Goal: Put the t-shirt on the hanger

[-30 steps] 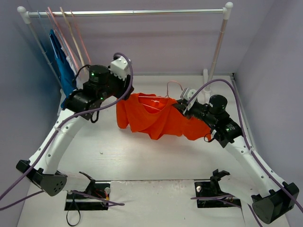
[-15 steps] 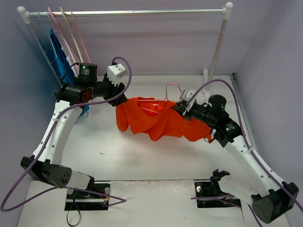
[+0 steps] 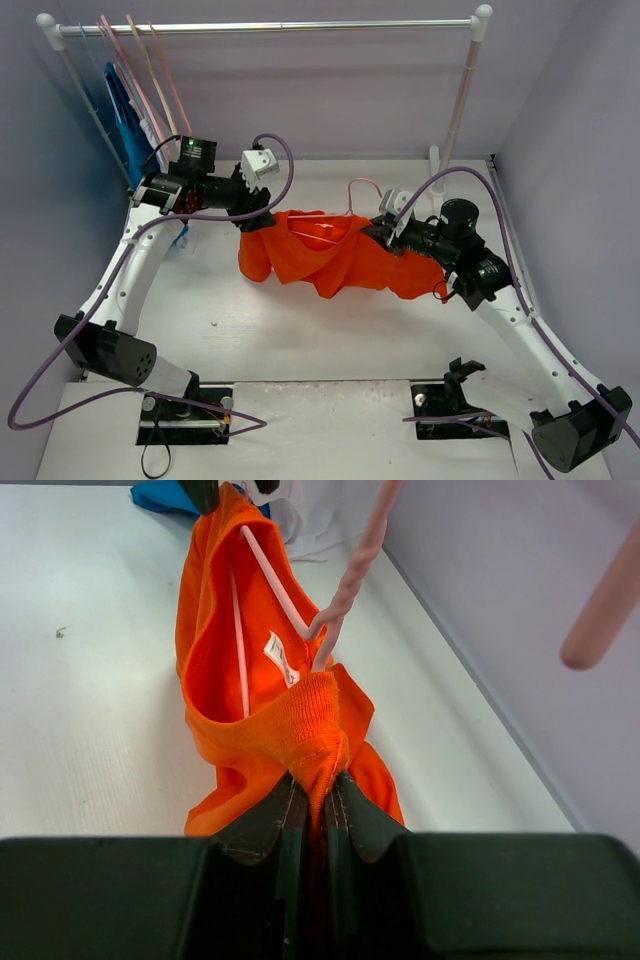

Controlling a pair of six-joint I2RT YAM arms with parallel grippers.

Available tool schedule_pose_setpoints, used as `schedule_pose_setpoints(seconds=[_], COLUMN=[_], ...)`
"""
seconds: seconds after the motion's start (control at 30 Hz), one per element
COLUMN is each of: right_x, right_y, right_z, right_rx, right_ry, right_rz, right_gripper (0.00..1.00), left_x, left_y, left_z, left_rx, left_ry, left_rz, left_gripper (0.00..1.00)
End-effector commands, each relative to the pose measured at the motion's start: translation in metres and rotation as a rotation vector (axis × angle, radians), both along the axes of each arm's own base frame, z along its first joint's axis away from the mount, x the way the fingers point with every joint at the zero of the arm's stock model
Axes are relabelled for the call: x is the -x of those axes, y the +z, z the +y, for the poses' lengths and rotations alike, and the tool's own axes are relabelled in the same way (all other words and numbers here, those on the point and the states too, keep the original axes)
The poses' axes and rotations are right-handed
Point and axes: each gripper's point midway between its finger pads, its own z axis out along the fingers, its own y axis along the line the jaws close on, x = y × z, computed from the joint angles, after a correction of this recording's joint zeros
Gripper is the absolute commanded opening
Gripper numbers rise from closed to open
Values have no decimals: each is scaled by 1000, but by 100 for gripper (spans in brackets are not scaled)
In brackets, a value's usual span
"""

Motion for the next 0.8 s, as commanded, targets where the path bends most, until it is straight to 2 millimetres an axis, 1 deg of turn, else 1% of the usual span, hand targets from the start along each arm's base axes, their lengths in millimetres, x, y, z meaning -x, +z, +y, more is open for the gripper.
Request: schedule_pose_setpoints(seconds=[0.0,0.07,0.23,0.37,0.5,0.53,0.6,0.63,0.73,0.77], right_x=[-3,-4,-5,-4,-4,-4,-4,-4,-4,-4], right_y=[51,50,54,55,55,56,56,56,58,58], right_z=[4,4,6,9,11,11,11,11,12,12], right_rx=[-63,-61,-64,-64,-63,-64,-64,-64,-64,-64], right_ry=[24,25,37,58,72,72,72,72,77,80], right_rz=[-149,-149,-153,-149,-142,-147,-148,-147,-149,-146], right_gripper=[0,0,0,0,0,0,0,0,0,0], left_x=[11,14,15,9,4,5,6,7,12,13], left_y=[5,-1,-5,-9,-7,-5,-4,-3,-1,0], left_z=[-4,-5,-8,-9,-11,-12,-14,-15,-18,-19], left_rx=[25,27,39,44,51,59,68,74,99,106], left_ry=[-82,-90,-109,-96,-91,-100,-108,-114,-135,-140], left_rz=[-19,-1,17,6,-10,-12,-10,-9,0,1], left_gripper=[49,48,47,47,46,45,38,31,23,18])
